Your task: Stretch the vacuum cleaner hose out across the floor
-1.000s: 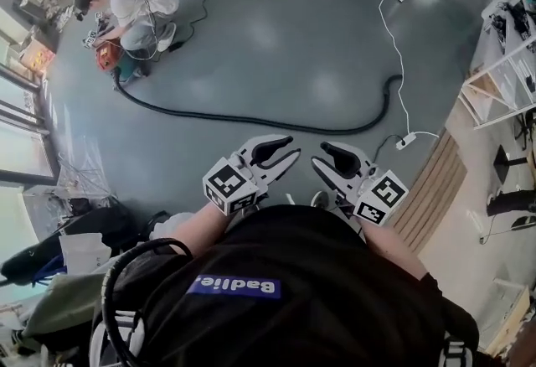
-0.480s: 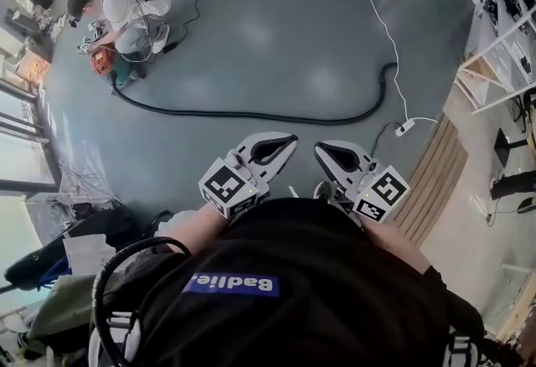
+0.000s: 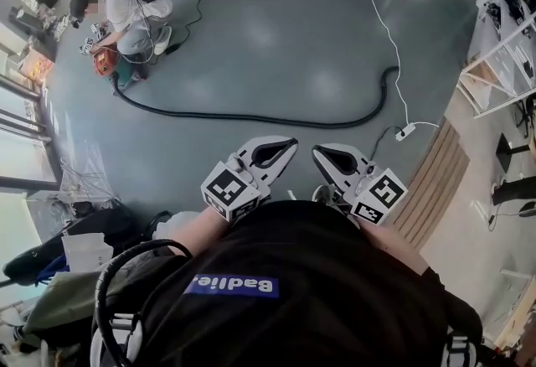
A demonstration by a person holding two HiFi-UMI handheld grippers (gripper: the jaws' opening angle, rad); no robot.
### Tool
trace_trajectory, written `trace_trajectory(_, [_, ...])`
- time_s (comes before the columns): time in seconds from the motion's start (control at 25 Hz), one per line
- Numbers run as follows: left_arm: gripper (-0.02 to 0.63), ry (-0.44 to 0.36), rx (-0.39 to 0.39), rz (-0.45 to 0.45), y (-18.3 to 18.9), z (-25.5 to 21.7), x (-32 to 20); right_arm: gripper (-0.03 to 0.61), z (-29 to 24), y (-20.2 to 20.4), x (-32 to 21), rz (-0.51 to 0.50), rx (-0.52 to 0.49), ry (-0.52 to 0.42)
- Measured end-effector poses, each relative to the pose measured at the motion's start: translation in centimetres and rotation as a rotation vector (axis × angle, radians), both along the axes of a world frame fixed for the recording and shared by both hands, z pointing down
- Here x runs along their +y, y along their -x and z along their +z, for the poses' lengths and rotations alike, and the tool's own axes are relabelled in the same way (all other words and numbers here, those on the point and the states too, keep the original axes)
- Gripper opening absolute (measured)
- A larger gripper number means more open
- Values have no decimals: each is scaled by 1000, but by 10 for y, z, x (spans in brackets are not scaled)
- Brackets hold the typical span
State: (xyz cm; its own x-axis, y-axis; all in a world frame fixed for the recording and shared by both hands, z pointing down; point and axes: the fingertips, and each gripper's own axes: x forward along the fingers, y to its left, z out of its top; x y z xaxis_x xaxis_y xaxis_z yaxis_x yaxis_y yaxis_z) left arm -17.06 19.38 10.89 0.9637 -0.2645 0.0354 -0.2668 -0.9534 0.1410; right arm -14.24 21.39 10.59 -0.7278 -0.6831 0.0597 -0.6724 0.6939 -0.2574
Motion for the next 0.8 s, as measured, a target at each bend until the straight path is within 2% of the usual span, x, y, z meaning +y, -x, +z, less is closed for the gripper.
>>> trace_trajectory(0.8, [9,0,-34,-9,5,8,-11,5,1,-1,-13,18,0,13])
